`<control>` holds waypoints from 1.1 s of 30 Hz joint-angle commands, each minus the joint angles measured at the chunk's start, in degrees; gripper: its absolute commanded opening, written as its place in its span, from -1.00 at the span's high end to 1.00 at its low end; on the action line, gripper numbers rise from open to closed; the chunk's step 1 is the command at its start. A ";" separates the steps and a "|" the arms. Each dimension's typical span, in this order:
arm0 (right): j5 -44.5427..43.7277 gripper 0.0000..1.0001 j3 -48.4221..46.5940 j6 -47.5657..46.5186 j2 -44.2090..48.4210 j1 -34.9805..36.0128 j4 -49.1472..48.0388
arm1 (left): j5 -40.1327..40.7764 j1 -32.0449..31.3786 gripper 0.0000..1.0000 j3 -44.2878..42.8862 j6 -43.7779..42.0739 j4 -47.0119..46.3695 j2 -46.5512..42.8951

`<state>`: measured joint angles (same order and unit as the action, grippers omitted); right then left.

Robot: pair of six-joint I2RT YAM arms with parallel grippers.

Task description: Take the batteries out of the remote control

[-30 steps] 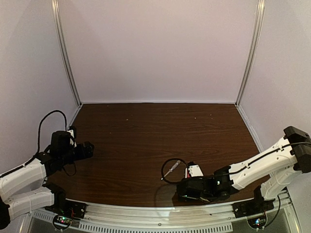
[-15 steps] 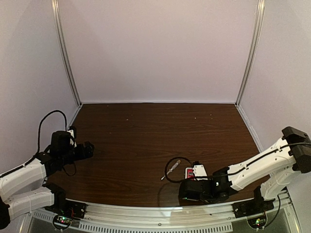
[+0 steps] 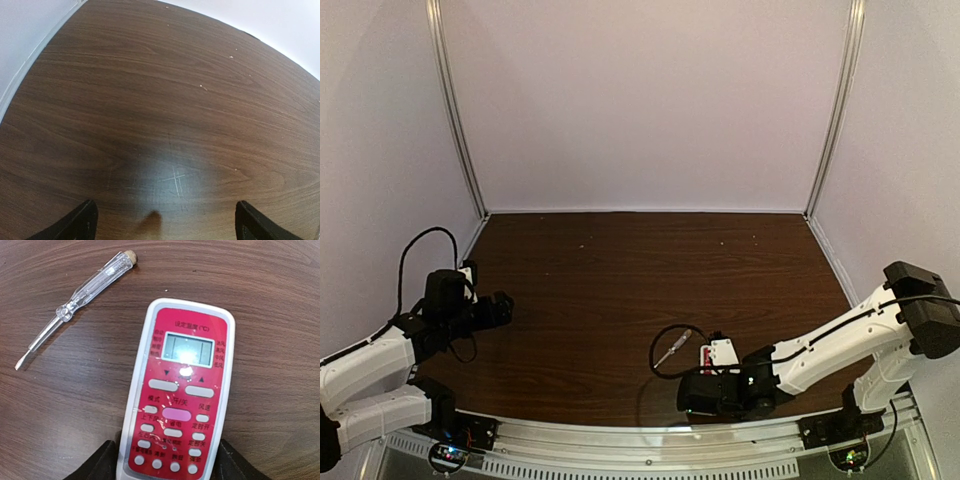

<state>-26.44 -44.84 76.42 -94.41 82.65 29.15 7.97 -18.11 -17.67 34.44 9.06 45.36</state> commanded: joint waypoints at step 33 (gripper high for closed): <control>-2.31 0.34 10.92 -14.41 24.07 -3.14 -9.37 | 0.15 -1.05 -0.95 -5.79 -2.50 -2.38 7.18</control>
<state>-26.52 -35.68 68.58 -74.26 81.56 22.98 7.94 -18.87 -21.19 33.63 8.86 52.25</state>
